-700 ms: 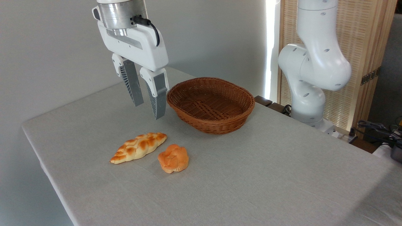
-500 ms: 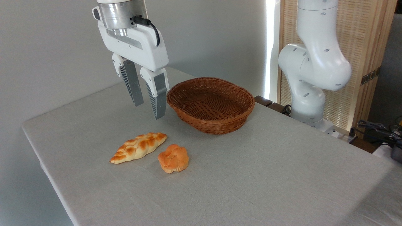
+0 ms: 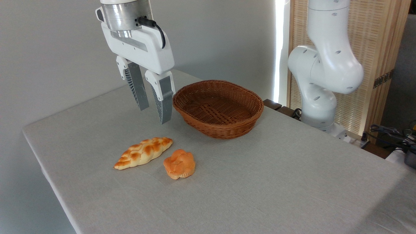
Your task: Put bread into the basket
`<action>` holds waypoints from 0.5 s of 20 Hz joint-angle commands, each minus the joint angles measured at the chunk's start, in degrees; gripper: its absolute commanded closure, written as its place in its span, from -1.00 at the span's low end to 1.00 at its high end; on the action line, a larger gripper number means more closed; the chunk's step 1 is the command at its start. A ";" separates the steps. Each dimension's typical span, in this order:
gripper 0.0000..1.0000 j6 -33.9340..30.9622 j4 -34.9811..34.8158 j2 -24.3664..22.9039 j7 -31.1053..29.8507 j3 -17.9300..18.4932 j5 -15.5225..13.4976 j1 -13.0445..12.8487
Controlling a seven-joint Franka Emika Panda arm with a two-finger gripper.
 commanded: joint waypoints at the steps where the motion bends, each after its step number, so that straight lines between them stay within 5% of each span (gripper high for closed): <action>1: -1.00 1.27 -2.53 -1.05 -0.44 -0.57 -0.51 -0.50; 10: -1.00 17.69 -15.52 -1.32 -1.58 -8.03 -1.65 -0.59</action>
